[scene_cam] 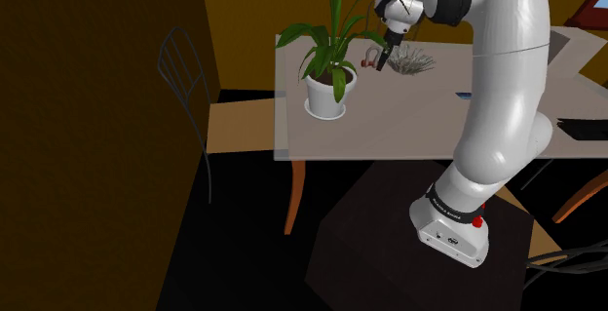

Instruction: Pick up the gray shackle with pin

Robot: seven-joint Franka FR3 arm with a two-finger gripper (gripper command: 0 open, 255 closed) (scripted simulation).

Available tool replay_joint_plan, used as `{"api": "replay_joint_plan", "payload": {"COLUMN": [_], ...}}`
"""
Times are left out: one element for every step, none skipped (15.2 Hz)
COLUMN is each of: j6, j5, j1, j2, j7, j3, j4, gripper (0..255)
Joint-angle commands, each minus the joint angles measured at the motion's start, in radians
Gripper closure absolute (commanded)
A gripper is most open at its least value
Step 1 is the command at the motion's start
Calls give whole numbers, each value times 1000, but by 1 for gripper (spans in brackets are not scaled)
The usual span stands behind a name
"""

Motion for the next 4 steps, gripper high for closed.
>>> {"api": "replay_joint_plan", "payload": {"j6": [-19,-29,-30,-30], "j5": [-13,-18,-19,-19], "j1": [7,9,9,9], "j2": [-18,-25,-26,-26], "j7": [11,15,15,15], "j3": [-8,-11,-12,-12], "j4": [4,8,8,9], "gripper": [255,255,255,255]}}
